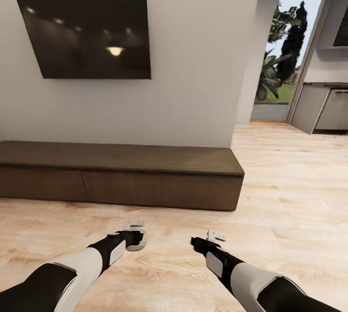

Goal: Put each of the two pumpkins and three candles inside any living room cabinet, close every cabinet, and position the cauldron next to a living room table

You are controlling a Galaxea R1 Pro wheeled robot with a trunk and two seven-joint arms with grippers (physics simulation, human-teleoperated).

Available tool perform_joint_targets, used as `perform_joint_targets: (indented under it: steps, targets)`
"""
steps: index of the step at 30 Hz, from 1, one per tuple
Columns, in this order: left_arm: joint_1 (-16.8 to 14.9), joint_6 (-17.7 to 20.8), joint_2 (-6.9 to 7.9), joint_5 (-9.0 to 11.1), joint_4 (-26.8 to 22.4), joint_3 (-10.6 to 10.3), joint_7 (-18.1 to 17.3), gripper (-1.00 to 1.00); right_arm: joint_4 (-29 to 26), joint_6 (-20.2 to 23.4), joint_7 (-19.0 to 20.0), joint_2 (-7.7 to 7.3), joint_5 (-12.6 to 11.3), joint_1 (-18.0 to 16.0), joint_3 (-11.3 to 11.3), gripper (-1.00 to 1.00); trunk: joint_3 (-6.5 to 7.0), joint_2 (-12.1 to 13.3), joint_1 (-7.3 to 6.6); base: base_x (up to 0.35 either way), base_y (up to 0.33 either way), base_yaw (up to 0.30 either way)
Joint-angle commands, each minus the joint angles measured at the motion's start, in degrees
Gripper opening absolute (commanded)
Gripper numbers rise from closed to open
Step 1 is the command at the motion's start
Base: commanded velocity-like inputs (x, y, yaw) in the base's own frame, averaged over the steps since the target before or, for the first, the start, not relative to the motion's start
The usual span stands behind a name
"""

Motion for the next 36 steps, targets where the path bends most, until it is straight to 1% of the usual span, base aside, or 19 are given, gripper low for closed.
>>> perform_joint_targets:
  steps: [1, 6, 17, 22, 31, 35, 36]
  targets:
    - [-0.05, 0.19, 0.0, 0.6, -0.03, -0.47, -0.07, -1.0, 0.02, -0.13, -0.19, 0.03, -0.47, -0.03, 0.46, 1.0, -0.05, -0.02, -0.01, 0.004, 0.004, -0.256]
    - [-0.04, 0.18, 0.0, 0.6, -0.03, -0.47, -0.06, -1.0, 0.02, -0.13, -0.16, 0.03, -0.47, -0.03, 0.5, 1.0, -0.05, -0.02, -0.01, 0.001, 0.001, -0.149]
    - [-0.03, 0.18, 0.0, 0.6, -0.03, -0.47, -0.01, -1.0, 0.02, -0.13, -0.11, 0.03, -0.47, -0.03, 0.51, 1.0, -0.05, -0.02, -0.01, 0.017, 0.004, -0.014]
    - [-0.04, 0.18, 0.0, 0.6, -0.03, -0.47, 0.0, -1.0, 0.02, -0.11, -0.11, 0.03, -0.47, -0.03, 0.51, 1.0, -0.05, -0.02, -0.01, 0.226, 0.029, 0.0]
    - [-0.03, 0.18, -0.08, 0.6, -0.03, -0.47, 0.0, -1.0, 0.07, -0.13, -0.11, 0.03, -0.47, -0.03, 0.51, 1.0, -0.05, -0.02, -0.01, 0.326, 0.002, 0.0]
    - [-0.03, 0.05, -0.16, 0.56, -0.05, -0.47, -0.14, -1.0, 0.66, -0.09, -0.06, 0.03, -0.51, -0.03, 0.51, 1.0, -0.05, -0.02, -0.01, 0.089, 0.0, 0.0]
    - [-0.1, -0.17, -0.23, 0.57, -0.35, -0.46, -0.81, -1.0, 1.07, -0.05, -0.19, 0.03, -2.09, -0.03, 0.35, 1.0, -0.05, -0.02, -0.01, 0.005, 0.0, 0.0]
